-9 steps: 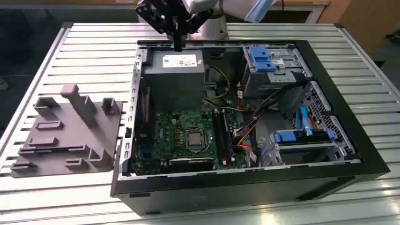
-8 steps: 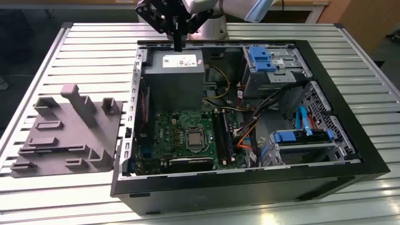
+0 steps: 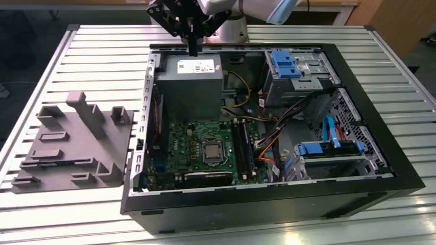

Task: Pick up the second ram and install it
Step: 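Reach for the second ram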

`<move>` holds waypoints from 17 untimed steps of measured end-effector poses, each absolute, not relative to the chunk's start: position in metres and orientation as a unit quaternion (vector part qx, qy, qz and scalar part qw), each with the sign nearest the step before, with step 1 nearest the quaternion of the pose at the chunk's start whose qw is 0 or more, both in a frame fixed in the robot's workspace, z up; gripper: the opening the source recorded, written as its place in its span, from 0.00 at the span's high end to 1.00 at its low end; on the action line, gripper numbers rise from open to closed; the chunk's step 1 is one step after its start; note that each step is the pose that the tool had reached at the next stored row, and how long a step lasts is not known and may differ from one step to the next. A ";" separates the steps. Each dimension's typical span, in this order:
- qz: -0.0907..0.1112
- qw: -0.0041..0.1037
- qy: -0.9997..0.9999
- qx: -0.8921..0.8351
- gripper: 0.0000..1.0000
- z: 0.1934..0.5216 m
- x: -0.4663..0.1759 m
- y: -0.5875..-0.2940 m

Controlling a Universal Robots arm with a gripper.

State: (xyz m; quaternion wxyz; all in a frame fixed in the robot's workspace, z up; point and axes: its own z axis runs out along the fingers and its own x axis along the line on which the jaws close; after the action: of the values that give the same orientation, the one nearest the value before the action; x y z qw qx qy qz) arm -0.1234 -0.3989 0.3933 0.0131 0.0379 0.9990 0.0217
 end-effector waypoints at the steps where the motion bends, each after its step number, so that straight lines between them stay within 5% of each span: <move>1: 0.022 0.013 0.999 0.038 0.89 0.393 -0.124 -0.399; 17: 0.022 0.013 0.999 0.038 0.89 0.393 -0.130 -0.399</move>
State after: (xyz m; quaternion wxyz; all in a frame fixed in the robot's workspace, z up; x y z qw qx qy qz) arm -0.1301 -0.3990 0.3933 0.0131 0.0379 0.9990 0.0217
